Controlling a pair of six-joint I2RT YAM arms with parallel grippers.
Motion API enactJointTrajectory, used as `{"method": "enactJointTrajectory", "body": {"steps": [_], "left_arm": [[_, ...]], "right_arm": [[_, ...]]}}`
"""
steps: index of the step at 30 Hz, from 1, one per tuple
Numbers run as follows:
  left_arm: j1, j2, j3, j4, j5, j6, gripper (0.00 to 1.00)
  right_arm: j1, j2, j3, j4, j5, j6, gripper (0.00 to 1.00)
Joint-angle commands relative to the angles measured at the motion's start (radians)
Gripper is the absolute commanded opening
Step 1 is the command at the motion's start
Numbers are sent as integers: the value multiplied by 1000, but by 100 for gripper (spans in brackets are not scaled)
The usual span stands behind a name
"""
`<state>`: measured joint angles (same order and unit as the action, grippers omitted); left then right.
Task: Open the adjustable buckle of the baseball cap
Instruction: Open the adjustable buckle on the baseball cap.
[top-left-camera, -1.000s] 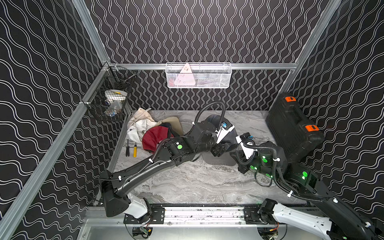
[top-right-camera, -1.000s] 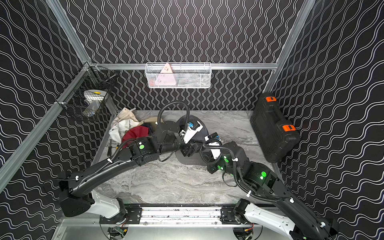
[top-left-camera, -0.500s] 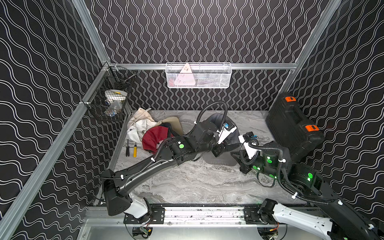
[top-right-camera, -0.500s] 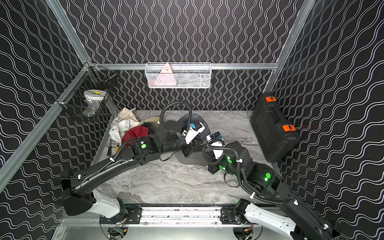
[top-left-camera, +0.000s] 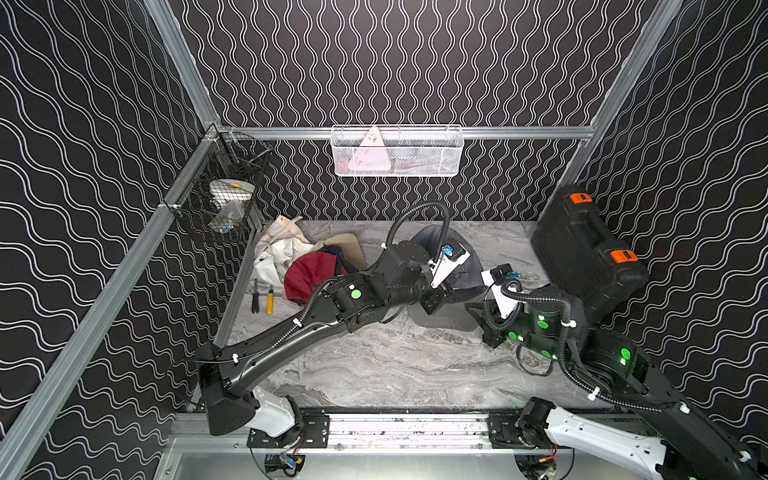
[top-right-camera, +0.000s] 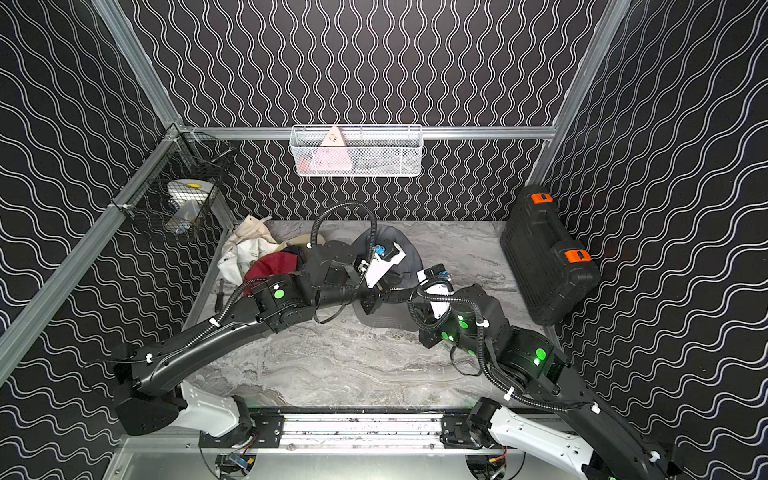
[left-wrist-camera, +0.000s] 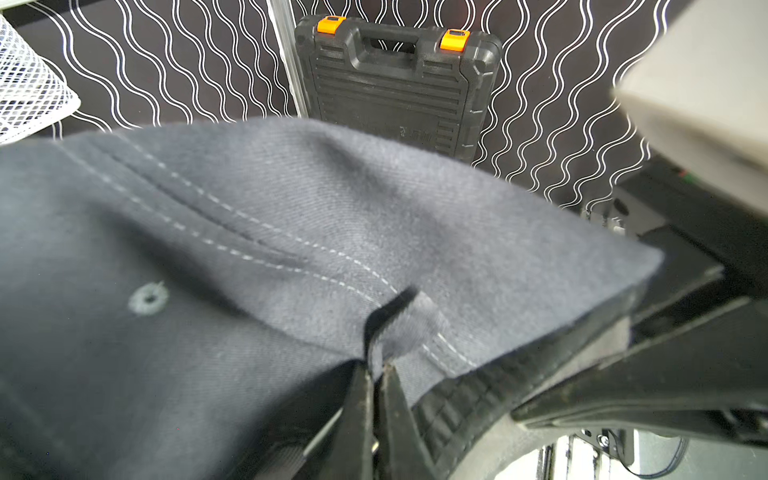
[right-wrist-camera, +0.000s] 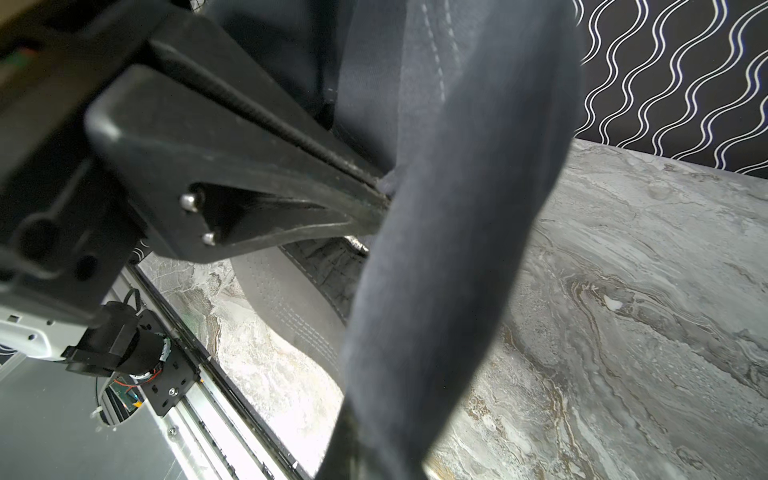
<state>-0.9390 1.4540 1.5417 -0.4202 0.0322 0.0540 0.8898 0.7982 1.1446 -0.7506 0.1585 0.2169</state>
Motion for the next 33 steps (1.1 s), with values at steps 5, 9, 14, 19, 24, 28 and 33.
{"method": "enactJointTrajectory", "body": {"steps": [5,9,14,19,24,28,33], "left_arm": [[0,-77,-30,25,-7,-5,0],[0,-130,-39,29,-22,-11,0],[1,-198,-38,40,-68,-17,0],[3,-251,-17,22,-114,-12,0],[3,-270,-8,29,-88,-37,0],[3,-257,5,31,-53,-58,0],[3,-259,8,52,-16,-90,0]], "right_arm": [[2,17,-1,-52,168,75,0],[2,20,-5,-81,182,106,0],[2,-12,-96,-72,196,157,0],[3,-22,-162,-72,192,204,0],[2,-26,-176,-48,134,190,0],[1,-45,-155,-32,86,135,30],[2,-29,-108,-46,46,74,56]]}}
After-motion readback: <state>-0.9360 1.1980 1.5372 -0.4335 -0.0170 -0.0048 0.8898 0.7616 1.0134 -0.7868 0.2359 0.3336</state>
